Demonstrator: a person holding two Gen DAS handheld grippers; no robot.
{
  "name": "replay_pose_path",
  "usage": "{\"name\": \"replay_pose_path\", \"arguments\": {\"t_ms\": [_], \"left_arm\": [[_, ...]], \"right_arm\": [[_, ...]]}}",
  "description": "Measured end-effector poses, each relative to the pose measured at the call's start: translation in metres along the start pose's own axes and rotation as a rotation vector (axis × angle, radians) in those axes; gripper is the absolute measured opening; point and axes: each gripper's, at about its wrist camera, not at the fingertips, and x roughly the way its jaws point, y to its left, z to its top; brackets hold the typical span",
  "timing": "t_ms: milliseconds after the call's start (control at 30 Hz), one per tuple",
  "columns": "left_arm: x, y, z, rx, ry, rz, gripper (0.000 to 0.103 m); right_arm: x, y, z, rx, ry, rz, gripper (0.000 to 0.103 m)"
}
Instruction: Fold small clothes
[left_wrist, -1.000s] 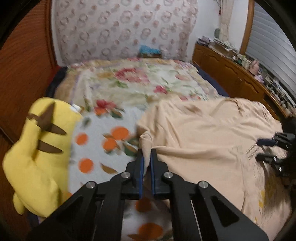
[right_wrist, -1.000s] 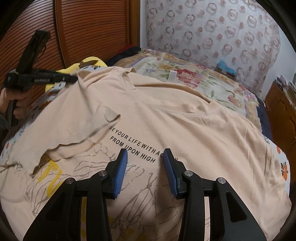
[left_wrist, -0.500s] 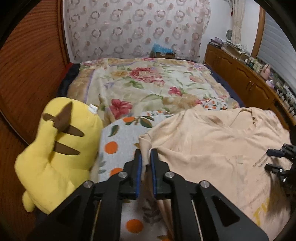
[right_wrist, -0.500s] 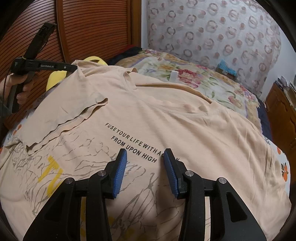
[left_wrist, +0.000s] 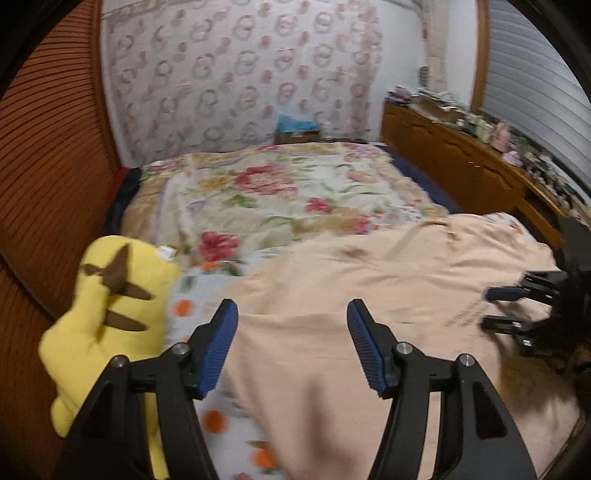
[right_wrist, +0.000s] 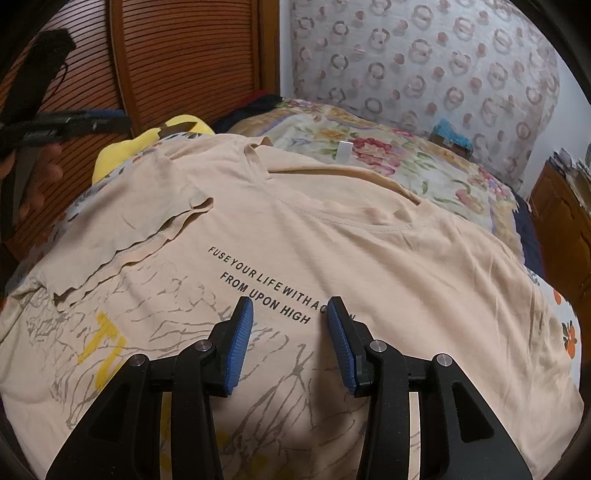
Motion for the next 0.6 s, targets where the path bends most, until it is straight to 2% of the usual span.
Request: {"name": "replay_pose_path", "arguments": {"t_ms": [100, 300, 333, 400, 600], "left_arm": [[0.007, -0.031, -0.002, 0.022, 0.015, -0.067, 0.061], [0.028, -0.096, -0.005, 0.096, 0.067, -0.142, 0.061], [0.032, -0.106, -0.005, 0.109, 0.073, -0.149, 0.061], [0.040, -0.123, -0.006, 0.133, 0.091, -0.166, 0.061], [0.056, -0.158, -0.015, 0.211, 0.125, -0.182, 0.061]], "right_arm": [[-0.007, -0.008, 0.001, 0.011, -0.010, -0.029, 0.042], [-0.061, -0.042, -0.003, 0.075, -0.101, -0.062, 0.042], [-0.073, -0.052, -0.008, 0.088, -0.113, -0.082, 0.048], [-0.094, -0.073, -0.021, 0.119, -0.130, -0.129, 0.052], [-0.135, -0.138, -0.077, 0.227, -0.099, -0.283, 0.053]]}}
